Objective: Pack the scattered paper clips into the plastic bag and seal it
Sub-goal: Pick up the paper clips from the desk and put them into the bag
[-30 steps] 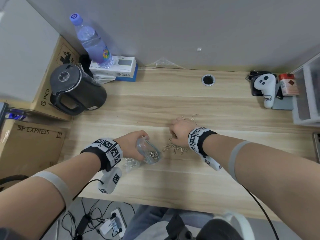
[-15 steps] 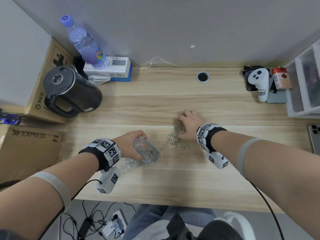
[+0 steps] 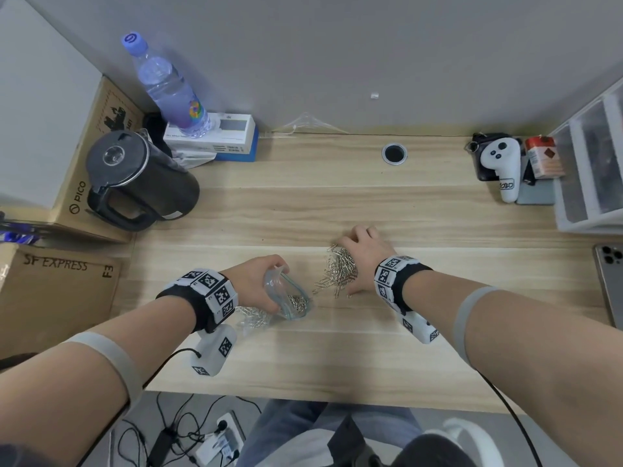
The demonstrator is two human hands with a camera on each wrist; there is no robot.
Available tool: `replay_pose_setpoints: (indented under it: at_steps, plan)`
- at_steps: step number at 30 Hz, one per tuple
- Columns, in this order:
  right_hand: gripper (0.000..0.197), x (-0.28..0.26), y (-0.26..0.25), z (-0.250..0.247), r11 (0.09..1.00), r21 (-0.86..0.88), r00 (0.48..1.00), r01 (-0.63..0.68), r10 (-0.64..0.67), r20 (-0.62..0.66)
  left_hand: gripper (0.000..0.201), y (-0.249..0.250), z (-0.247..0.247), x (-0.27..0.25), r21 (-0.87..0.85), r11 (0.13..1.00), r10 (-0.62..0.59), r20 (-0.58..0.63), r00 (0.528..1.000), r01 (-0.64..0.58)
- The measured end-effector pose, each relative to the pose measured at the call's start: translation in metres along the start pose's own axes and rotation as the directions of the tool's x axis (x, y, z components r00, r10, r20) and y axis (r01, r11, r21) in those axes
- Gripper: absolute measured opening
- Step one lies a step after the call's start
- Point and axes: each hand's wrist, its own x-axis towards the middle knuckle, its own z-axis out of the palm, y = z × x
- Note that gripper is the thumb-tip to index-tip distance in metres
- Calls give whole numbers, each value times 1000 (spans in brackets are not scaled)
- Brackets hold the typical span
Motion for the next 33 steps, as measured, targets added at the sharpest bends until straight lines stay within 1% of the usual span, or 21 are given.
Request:
replay_pose_setpoints:
  at_steps: [5, 7, 8, 12, 14, 16, 20, 24, 27, 30, 33]
  plan:
    - [90, 2, -4, 4, 998, 60, 1000, 17, -16, -11, 70, -3, 1, 1, -41, 999, 9, -2, 1000, -9]
    - [87, 1, -3, 3, 997, 71, 1000, 28, -28, -11, 70, -3, 2, 2, -47, 999, 12, -3, 1000, -13]
    - [89, 1, -3, 2, 997, 71, 999, 33, -33, -11, 70, -3, 1, 2, -44, 999, 11, -1, 1000, -12]
    - [108, 0, -8, 5, 998, 57, 999, 37, -36, -13, 71, -3, 1, 3, -45, 999, 14, -2, 1000, -14]
    - [108, -1, -14, 8, 998, 57, 1000, 20, -18, -22, 71, -4, 1, 3, -49, 999, 13, 0, 1000, -13]
    - [99, -1, -17, 9, 999, 45, 1000, 7, -6, -30, 73, -4, 2, 3, -52, 999, 8, -2, 1000, -8]
    - [68, 0, -14, 9, 998, 60, 998, 34, -31, -48, 73, -7, 4, 4, -81, 997, 14, -15, 1000, -15]
    - [46, 3, -12, 9, 996, 79, 998, 46, -42, -47, 72, -6, 4, 3, -109, 994, 15, -13, 1000, -16]
    - [37, 5, -12, 11, 994, 84, 996, 75, -70, -58, 72, -6, 4, 3, -114, 993, 11, -3, 1000, -11]
    - [36, 7, -11, 11, 988, 116, 994, 98, -92, -56, 74, -2, 4, 3, -118, 993, 14, 6, 1000, -13]
    - [34, 6, -10, 13, 977, 185, 993, 106, -94, -74, 72, 0, 5, 4, -110, 994, 7, 10, 1000, -6]
